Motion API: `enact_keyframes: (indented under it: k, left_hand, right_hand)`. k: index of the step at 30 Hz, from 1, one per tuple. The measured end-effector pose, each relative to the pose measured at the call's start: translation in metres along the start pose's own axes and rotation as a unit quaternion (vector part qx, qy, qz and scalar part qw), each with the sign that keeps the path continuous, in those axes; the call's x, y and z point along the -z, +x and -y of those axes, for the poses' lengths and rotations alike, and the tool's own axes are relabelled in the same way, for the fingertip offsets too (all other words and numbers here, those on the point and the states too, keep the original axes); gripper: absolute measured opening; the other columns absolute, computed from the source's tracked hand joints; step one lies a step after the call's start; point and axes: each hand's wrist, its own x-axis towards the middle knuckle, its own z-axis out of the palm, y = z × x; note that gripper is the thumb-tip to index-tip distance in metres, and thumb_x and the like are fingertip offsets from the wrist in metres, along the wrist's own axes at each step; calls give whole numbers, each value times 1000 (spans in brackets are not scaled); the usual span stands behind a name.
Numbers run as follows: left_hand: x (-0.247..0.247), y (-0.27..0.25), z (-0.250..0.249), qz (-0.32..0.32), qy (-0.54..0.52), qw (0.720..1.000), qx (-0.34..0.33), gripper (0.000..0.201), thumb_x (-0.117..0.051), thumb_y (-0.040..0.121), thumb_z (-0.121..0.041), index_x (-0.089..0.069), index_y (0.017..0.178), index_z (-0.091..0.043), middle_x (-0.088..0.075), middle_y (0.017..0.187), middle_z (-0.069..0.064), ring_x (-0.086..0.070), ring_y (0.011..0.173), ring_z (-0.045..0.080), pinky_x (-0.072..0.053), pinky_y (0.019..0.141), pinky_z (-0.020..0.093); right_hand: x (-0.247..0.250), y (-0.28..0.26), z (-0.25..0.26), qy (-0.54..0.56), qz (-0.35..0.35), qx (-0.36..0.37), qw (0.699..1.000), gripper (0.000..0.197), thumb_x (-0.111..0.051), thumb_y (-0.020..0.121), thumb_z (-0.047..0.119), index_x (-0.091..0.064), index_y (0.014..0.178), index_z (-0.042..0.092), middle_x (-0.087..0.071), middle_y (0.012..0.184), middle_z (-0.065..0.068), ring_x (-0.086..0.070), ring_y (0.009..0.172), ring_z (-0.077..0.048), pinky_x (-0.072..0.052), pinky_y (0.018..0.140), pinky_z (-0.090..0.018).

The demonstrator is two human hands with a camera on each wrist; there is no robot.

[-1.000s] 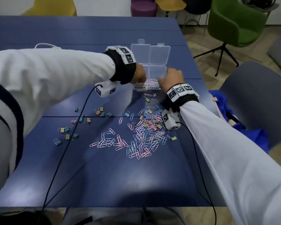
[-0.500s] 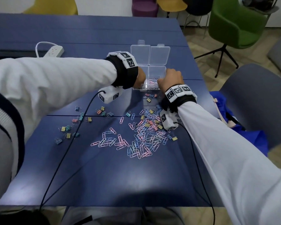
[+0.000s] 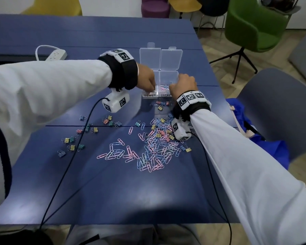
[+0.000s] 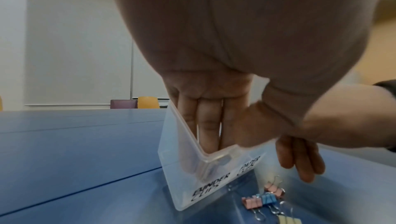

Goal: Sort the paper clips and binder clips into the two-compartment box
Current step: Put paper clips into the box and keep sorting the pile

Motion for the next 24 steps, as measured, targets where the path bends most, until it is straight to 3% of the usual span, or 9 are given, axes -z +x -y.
enact_keyframes:
  k: [4,7,11,14,17,20,22,24]
  left_hand:
    - [-7,-4,3,-71,8,997,-26,26,-64,86,-22,-71,110,-16,-73,103,2,-65,91,22,-49,82,28]
    - [-8,-8,5,-129,-29,991,-15,28,-70,83,-16,-72,110,-14,-74,103,4,-66,95,23,-50,85,29]
    - [-8,-12,12,-181,-75,981,-10,25,-74,81,-20,-74,105,-15,-74,96,3,-64,88,18,-43,75,22]
    - [-7,-15,19,-218,-118,969,-9,23,-77,78,-25,-76,100,-19,-75,91,2,-64,85,14,-44,76,22]
    - [-6,-16,26,-234,-159,959,0,23,-76,78,-28,-76,100,-19,-73,88,-1,-63,82,8,-41,77,17]
    - [-2,-10,32,-261,-202,944,13,24,-75,79,-30,-76,99,-16,-75,93,3,-62,80,3,-39,71,6]
    - [2,-3,30,-279,-208,937,18,24,-75,79,-30,-76,98,-16,-75,91,4,-61,78,3,-34,64,-4]
    - [7,5,22,-284,-209,936,14,23,-74,80,-31,-76,98,-16,-75,89,2,-60,77,2,-34,64,-4]
  right_hand:
    - [-1,2,0,3,-5,-1,1000,25,-54,87,19,-63,105,4,-63,109,-18,-60,96,-36,-41,69,-31]
    - [1,4,-1,19,2,-13,1000,25,-55,86,20,-65,100,2,-63,103,-18,-54,81,-34,-40,64,-30]
    - [2,9,-1,58,8,-30,998,21,-57,82,22,-61,76,2,-59,81,-16,-49,68,-29,-36,57,-27]
    - [5,8,1,83,0,-45,996,25,-58,76,21,-46,58,9,-48,59,-9,-56,61,-31,-44,52,-28]
    - [5,6,1,116,10,-47,992,25,-56,69,22,-39,52,14,-45,52,-5,-65,51,-31,-53,47,-39]
    - [2,7,0,150,19,-49,987,22,-54,69,25,-48,52,12,-60,54,-11,-66,48,-30,-57,54,-49]
    - [2,8,0,169,27,-54,984,29,-53,77,27,-62,60,5,-71,64,-16,-68,51,-27,-61,59,-42]
    - [3,9,-2,192,34,-72,978,45,-46,82,36,-66,65,0,-72,67,-17,-71,61,-29,-61,67,-39]
